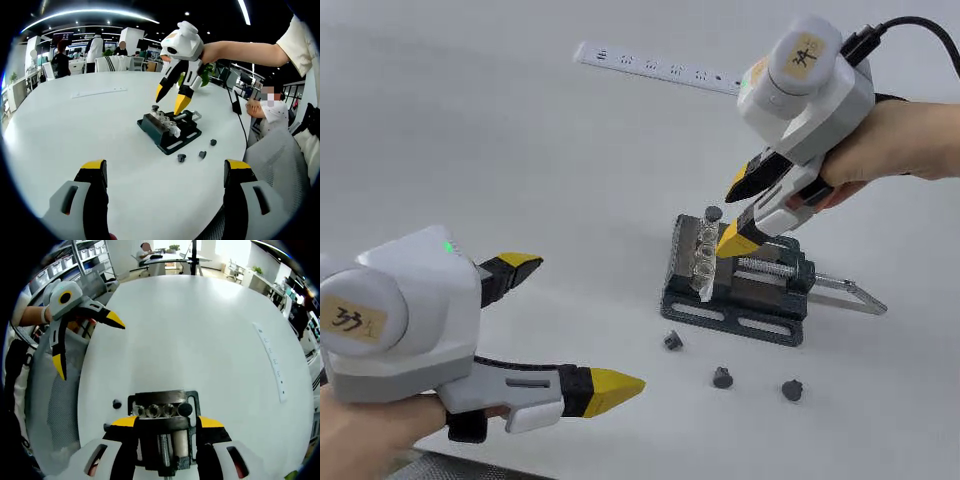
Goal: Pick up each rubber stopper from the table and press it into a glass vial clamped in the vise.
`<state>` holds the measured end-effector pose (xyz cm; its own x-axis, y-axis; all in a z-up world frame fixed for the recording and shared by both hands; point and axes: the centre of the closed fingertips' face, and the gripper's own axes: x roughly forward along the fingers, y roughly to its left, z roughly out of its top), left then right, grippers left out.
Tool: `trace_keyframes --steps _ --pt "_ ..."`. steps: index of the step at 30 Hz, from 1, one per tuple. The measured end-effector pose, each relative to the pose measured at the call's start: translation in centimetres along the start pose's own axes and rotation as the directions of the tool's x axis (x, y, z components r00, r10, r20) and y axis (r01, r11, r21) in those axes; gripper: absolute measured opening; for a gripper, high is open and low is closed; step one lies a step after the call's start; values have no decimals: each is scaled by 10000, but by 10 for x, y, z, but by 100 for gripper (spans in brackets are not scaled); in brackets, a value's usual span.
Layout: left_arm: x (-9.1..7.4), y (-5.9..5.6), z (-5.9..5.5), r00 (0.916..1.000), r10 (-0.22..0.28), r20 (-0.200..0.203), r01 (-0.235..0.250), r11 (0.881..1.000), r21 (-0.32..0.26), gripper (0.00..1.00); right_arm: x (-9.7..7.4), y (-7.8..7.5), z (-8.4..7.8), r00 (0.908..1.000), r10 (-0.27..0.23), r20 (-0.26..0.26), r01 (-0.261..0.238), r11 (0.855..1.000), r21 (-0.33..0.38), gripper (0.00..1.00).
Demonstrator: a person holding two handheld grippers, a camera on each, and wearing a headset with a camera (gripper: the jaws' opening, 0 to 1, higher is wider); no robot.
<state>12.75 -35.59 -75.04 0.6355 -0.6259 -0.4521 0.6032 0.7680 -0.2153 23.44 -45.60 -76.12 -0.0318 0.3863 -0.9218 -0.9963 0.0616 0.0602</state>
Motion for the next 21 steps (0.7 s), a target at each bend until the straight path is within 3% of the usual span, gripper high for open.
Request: trace_keyframes --steps 5,7,10,17,21 --pt "0 3 3 9999 3 153 -3 10000 -12 97 -1 9 -3 9977 -202 641 184 9994 287 47" --pt "0 1 10 9986 -70 527 97 9987 -500 97 -3 12 -3 9947 -268 996 230 9989 398 49" --pt "1 -1 14 9979 -74 638 117 9976 -678 96 -6 21 -7 9888 -409 1432 307 9969 729 50" --pt "5 -2 15 9986 -209 493 230 9989 -420 97 -8 44 -21 9777 -576 2020 308 9906 1334 54" --pt "7 -7 18 9986 -365 388 371 9992 -158 97 -6 54 -33 9724 -682 2233 341 9876 1531 63"
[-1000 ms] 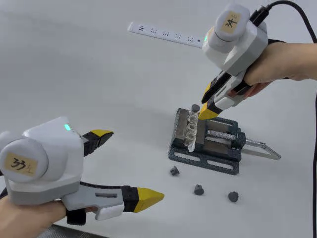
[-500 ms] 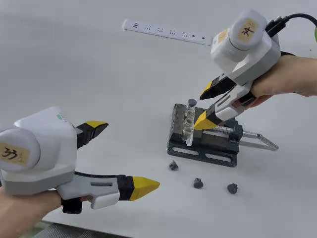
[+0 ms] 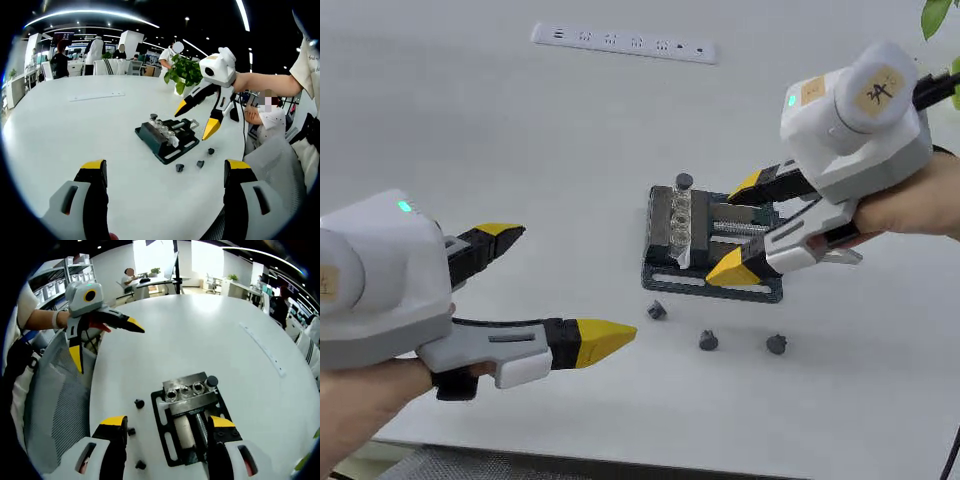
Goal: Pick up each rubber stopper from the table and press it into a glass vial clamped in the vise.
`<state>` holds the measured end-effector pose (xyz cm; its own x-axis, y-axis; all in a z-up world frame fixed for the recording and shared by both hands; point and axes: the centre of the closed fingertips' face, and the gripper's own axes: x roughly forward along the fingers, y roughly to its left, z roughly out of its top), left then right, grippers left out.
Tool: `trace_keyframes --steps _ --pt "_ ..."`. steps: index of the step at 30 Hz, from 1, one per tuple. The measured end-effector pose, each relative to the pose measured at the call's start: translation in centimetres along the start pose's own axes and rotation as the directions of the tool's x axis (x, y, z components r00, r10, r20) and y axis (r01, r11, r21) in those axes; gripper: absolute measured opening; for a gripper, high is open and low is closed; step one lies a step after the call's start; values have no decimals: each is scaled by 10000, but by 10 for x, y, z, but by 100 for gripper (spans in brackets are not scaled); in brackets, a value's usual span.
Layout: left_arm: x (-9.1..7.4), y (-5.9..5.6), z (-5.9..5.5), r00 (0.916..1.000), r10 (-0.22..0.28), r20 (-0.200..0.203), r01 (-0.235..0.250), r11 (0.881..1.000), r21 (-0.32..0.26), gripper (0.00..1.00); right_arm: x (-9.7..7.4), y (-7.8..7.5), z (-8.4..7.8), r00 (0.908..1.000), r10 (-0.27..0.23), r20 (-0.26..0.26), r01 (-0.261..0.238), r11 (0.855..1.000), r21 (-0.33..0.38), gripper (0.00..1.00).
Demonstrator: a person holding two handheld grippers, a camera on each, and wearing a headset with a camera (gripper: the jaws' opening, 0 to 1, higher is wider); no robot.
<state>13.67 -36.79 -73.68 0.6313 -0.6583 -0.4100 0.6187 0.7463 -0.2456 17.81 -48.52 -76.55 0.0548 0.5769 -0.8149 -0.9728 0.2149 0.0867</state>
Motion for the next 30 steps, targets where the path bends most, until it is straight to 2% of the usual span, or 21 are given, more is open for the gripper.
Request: trace_keyframes --steps 13,18,30 --pt "2 -7 1 9997 -244 -61 245 9996 160 96 -9 28 -31 9996 -163 242 140 9956 931 60" --pt "1 -11 1 9995 -305 -89 307 9993 218 96 -15 40 -39 9993 -267 277 234 9932 1137 58" --pt "1 -11 3 9994 -356 -50 357 9987 367 96 -16 45 -72 9973 -738 -1 724 9768 2016 54"
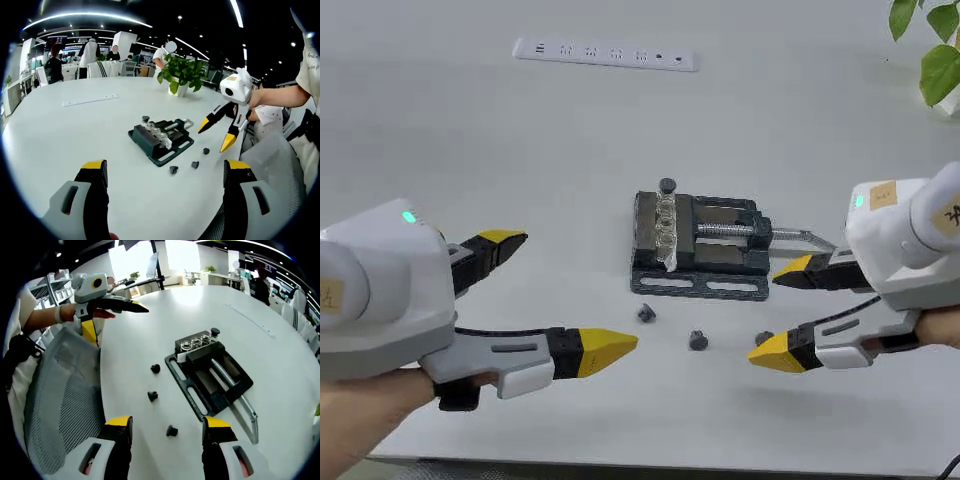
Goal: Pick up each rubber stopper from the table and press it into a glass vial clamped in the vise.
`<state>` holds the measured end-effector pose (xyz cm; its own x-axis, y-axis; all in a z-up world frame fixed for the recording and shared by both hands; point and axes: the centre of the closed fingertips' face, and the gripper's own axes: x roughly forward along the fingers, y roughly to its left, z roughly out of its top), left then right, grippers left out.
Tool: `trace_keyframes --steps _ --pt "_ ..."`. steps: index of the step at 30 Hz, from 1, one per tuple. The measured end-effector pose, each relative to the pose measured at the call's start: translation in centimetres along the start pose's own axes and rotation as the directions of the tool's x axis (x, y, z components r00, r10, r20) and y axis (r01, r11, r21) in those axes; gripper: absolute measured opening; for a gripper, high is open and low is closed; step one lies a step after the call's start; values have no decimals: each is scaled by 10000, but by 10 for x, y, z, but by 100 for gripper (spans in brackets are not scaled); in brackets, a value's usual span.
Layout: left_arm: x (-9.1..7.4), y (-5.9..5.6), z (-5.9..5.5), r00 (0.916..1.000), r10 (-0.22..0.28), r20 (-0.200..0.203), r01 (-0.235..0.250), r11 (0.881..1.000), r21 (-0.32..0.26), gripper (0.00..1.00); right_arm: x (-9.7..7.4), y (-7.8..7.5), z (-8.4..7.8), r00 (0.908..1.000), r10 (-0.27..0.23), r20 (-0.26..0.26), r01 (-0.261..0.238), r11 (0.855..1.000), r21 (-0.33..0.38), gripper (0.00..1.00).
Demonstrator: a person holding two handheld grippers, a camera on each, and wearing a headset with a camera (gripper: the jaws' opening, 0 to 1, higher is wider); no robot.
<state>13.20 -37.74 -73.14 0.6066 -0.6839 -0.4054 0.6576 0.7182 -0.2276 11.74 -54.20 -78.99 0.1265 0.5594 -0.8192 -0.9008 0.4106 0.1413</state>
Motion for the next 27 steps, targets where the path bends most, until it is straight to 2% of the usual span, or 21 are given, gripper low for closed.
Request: trace_keyframes --steps 7,12,15,27 --pt "-1 -1 -1 10000 16 -10 -16 10000 -17 96 10 -6 -13 9990 -447 -18 447 9965 705 41" --pt "-2 -1 -2 10000 40 -15 -40 10000 -54 95 16 -9 -23 9970 -646 -436 690 9916 1093 29" --pt "-2 -2 -2 10000 63 -16 -63 9999 -79 95 19 -11 -27 9964 -686 -506 751 9871 1413 24" --pt "-2 -4 -4 10000 46 -57 -46 9999 -97 95 22 -12 -29 9957 -803 -462 874 9800 1790 9"
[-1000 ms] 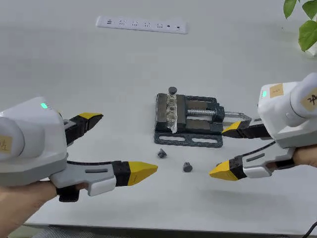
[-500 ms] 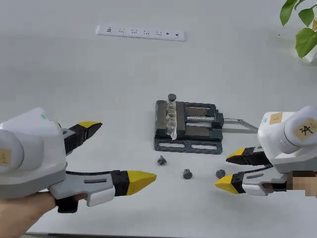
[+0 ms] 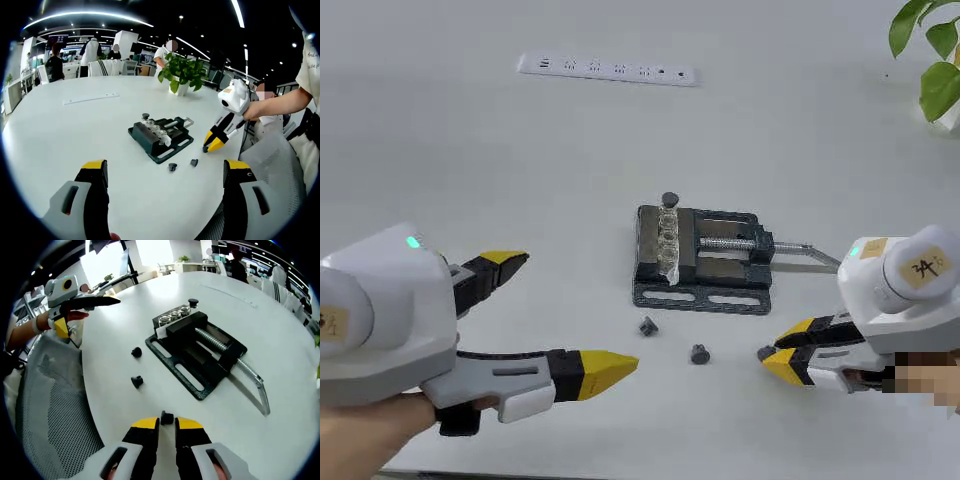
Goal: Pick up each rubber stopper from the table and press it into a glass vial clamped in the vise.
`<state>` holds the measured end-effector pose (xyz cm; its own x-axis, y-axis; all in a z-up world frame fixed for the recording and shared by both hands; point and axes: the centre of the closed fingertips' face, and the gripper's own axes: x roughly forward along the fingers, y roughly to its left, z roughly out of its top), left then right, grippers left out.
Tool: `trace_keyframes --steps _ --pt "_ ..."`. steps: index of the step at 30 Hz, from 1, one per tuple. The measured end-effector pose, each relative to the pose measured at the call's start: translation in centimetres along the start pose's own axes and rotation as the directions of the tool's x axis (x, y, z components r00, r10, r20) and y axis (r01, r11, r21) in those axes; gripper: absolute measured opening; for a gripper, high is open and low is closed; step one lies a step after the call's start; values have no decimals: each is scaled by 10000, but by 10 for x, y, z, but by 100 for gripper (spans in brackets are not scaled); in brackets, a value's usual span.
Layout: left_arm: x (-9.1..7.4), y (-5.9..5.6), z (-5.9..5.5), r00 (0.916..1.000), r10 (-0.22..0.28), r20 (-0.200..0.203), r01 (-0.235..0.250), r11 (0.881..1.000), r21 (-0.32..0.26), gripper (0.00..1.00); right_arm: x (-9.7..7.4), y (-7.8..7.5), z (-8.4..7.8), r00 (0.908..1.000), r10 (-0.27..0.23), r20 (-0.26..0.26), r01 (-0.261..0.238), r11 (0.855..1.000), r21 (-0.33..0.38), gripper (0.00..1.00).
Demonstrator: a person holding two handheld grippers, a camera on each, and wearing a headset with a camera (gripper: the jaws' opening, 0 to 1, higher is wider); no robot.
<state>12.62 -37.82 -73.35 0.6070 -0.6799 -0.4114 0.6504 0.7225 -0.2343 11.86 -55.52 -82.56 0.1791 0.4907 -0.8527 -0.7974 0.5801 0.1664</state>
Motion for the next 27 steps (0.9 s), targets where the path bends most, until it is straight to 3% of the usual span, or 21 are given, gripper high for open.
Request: trace_keyframes --steps 11,17,22,24,27 --pt "2 -3 -1 10000 -59 -37 59 10000 32 95 0 -1 -1 9999 66 78 -67 9998 174 5" --pt "5 -9 3 9999 -159 -27 160 9996 242 95 -7 4 8 9981 283 547 -324 9967 747 5" --pt "9 -14 13 9993 -299 241 286 9982 523 93 -19 16 31 9921 641 1075 -754 9916 1053 5" --pt "12 -16 19 9981 -338 509 292 9957 875 93 -23 24 45 9846 1014 1426 -1215 9826 1402 5" --pt "15 -19 27 9957 -634 678 557 9925 1087 91 -33 26 62 9750 1208 1867 -1504 9767 1534 5"
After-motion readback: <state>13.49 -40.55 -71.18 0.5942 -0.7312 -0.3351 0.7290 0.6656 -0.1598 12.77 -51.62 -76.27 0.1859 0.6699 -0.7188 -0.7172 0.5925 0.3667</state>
